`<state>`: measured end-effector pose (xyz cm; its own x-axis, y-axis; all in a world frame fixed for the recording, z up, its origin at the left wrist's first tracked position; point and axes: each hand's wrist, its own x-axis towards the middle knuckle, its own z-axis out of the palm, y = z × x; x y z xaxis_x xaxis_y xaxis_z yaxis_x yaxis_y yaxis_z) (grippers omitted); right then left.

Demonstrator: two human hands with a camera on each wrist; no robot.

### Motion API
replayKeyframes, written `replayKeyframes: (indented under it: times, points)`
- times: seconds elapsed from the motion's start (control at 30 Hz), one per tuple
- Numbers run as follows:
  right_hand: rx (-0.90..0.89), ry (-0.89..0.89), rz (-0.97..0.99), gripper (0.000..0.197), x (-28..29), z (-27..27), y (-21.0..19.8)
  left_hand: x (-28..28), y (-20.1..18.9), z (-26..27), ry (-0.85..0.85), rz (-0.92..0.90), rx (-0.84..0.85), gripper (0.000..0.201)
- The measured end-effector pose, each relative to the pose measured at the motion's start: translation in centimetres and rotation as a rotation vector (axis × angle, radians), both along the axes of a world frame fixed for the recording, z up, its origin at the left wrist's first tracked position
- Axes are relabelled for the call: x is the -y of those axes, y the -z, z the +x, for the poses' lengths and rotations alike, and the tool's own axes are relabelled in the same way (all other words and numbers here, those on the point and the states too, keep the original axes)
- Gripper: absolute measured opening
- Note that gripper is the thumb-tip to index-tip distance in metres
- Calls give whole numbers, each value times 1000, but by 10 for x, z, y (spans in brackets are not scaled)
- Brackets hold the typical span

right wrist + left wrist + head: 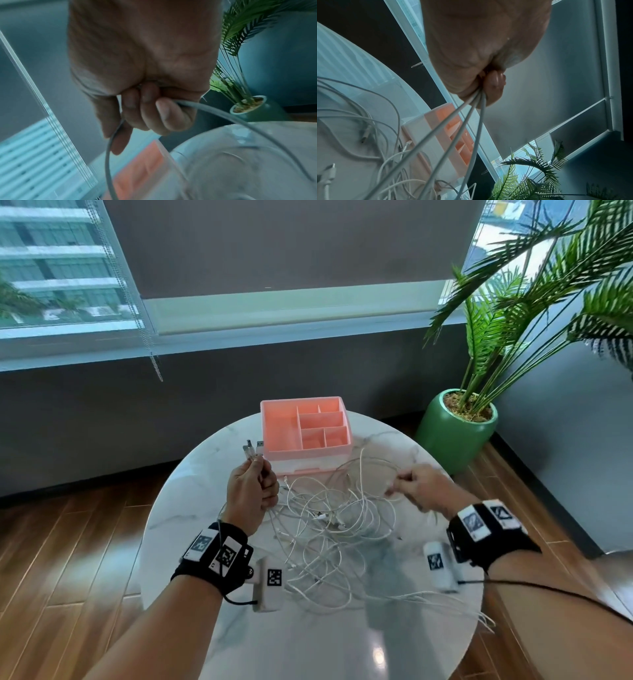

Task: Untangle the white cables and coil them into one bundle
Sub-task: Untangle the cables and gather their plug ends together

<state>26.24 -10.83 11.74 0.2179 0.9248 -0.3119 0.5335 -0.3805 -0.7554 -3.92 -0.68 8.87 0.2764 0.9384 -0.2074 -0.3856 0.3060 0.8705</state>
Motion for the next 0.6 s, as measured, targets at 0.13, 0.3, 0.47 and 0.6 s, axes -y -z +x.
replayKeyframes:
  times: [0.13,0.3,0.47,0.6]
  points:
    - [-242,96,297,22,-21,-19,-55,3,-1,13,28,-13,7,37]
    - [-438,27,424,13,-30,-71,-59,8,-7,25,59,-88,103,29]
    - [-422,-211,300,8,-19,-115,-18,8,-13,33,94,-98,83,37]
    - [-481,-255,242,9,-7,-134,6,4,-14,32,57,-63,65,25]
